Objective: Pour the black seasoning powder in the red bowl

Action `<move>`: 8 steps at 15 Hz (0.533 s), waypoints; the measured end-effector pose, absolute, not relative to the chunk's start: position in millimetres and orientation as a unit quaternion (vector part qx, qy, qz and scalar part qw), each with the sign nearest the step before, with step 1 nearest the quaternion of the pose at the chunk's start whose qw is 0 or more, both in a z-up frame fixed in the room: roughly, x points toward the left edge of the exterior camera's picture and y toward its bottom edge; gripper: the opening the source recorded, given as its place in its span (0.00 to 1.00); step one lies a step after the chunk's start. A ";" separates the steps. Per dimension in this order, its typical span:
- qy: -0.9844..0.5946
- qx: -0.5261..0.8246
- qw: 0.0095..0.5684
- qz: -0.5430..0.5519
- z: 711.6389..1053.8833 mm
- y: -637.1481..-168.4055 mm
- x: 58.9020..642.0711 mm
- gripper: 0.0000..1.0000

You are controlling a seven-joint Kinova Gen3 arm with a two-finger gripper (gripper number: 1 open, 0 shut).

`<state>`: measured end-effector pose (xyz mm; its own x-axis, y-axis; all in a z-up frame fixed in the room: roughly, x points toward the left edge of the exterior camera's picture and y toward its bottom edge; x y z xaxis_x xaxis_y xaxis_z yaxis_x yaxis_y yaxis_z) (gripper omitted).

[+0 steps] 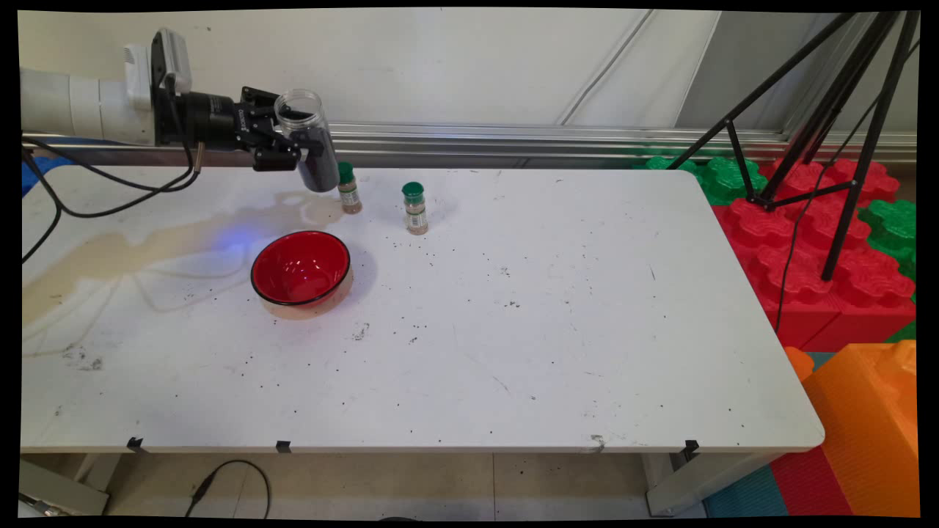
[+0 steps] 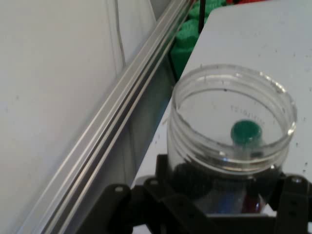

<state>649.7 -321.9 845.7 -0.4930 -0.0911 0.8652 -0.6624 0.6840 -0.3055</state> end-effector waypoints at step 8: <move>-0.825 0.183 0.405 0.350 840.5 -304.4 651.3 0.00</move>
<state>651.3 -304.4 840.5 -0.6053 -0.0187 0.7958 -0.5854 0.6879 -0.4291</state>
